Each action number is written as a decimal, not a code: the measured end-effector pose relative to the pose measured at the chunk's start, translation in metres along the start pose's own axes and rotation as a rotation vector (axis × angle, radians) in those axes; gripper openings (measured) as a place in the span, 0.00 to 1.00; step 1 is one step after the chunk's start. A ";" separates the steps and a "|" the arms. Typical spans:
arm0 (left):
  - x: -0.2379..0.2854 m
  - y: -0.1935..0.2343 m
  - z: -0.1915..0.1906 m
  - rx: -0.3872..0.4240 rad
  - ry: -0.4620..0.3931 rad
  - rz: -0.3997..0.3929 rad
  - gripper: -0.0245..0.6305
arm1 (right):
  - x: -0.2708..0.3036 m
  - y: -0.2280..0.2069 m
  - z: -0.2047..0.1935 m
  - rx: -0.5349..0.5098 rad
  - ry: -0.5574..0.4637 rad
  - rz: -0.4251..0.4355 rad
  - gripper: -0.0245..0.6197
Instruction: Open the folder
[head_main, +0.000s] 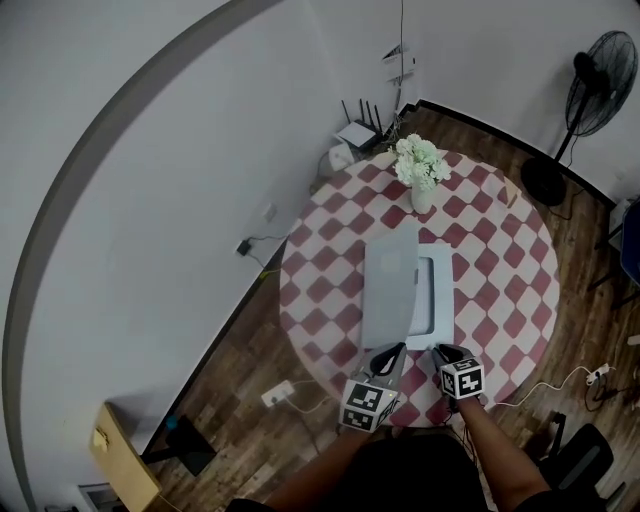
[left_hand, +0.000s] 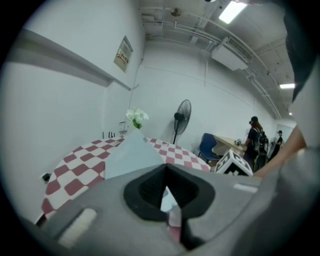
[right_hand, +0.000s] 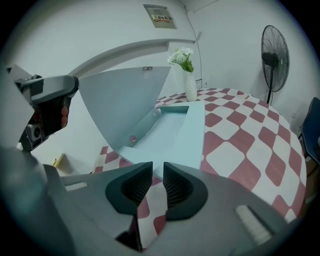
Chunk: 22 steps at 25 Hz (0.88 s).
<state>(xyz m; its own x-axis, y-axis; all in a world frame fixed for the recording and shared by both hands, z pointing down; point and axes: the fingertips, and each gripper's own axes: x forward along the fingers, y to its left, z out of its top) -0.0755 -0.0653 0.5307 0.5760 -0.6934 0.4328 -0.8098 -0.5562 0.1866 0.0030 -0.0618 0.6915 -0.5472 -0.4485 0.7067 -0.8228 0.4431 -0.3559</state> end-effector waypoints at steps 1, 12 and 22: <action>-0.011 0.009 0.001 -0.015 -0.014 0.017 0.04 | 0.000 0.007 0.002 -0.006 -0.003 0.002 0.14; -0.100 0.104 -0.006 -0.084 -0.112 0.172 0.04 | 0.013 0.085 0.022 -0.066 -0.041 -0.022 0.08; -0.157 0.200 -0.043 -0.146 -0.120 0.320 0.04 | 0.036 0.162 0.052 -0.142 -0.068 -0.028 0.04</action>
<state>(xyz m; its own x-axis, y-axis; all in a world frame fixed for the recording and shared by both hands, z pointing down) -0.3328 -0.0479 0.5384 0.2934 -0.8753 0.3845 -0.9532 -0.2375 0.1868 -0.1581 -0.0466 0.6276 -0.5376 -0.5112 0.6706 -0.8105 0.5327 -0.2437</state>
